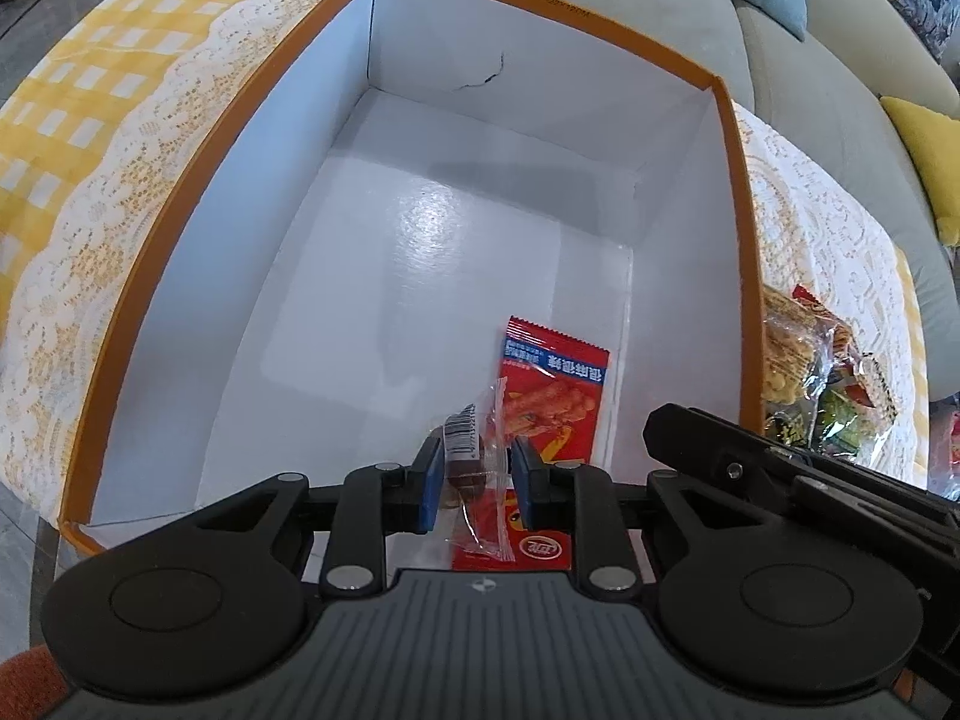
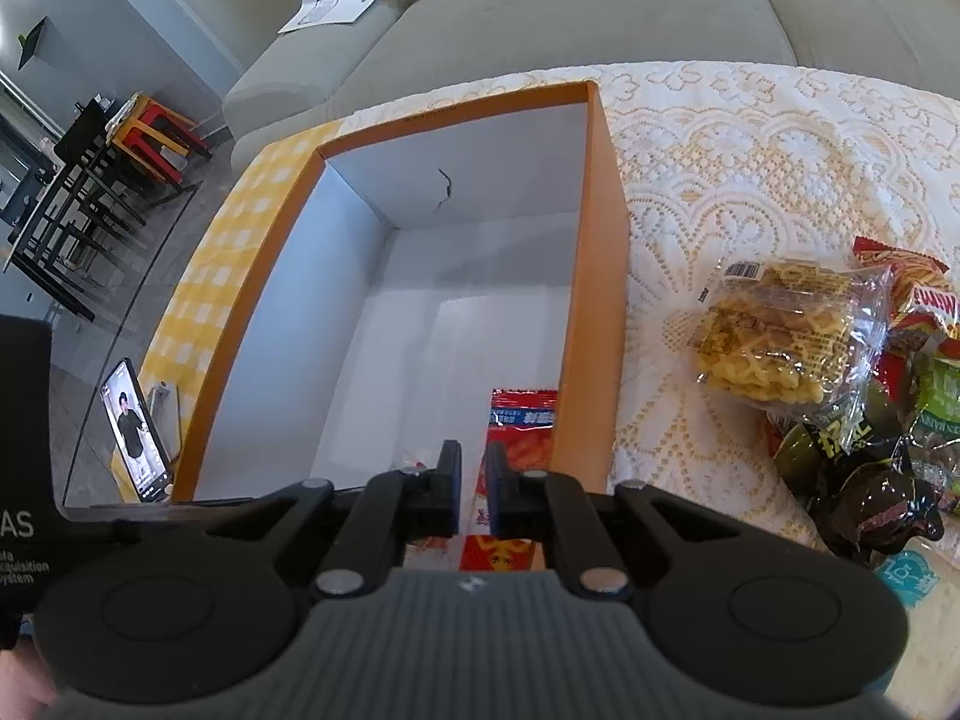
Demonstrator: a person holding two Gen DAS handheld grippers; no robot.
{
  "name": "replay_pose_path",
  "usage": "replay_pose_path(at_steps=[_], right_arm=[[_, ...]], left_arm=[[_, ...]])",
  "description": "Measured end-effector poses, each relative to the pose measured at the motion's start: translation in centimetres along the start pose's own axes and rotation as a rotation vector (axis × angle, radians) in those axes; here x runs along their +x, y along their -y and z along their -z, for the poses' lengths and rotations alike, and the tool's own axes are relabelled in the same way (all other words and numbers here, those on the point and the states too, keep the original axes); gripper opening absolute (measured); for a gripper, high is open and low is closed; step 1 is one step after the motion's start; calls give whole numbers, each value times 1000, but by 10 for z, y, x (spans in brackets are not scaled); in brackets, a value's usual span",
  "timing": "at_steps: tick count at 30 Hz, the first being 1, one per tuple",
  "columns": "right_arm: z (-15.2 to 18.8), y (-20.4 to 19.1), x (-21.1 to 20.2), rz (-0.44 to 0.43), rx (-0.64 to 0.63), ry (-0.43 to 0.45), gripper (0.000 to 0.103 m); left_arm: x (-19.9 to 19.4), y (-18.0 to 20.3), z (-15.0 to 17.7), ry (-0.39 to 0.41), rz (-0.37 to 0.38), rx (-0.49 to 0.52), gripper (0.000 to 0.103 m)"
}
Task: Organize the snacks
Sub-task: 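Open the left gripper over the box while right releases the red packet inside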
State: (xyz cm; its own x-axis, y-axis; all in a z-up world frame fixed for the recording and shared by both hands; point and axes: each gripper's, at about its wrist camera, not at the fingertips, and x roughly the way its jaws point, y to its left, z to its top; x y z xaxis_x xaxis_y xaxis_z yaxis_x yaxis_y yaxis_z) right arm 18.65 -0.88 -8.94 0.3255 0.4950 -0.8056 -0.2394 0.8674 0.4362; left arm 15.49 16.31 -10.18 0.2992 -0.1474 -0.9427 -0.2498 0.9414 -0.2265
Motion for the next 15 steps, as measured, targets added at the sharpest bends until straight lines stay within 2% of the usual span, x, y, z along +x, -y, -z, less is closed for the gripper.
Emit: replay_pose_path(at_steps=[4, 7, 11, 15], right_arm=[[1, 1, -7, 1, 4, 16, 7], [2, 4, -15, -3, 6, 35, 9], [3, 7, -27, -6, 3, 63, 13], [7, 10, -41, -13, -15, 89, 15]], left_arm=[[-4, 0, 1, -1, 63, -23, 27], [-7, 0, 2, -5, 97, -42, 33], [-14, 9, 6, 5, 76, -26, 33], [-29, 23, 13, 54, 36, 31, 33]])
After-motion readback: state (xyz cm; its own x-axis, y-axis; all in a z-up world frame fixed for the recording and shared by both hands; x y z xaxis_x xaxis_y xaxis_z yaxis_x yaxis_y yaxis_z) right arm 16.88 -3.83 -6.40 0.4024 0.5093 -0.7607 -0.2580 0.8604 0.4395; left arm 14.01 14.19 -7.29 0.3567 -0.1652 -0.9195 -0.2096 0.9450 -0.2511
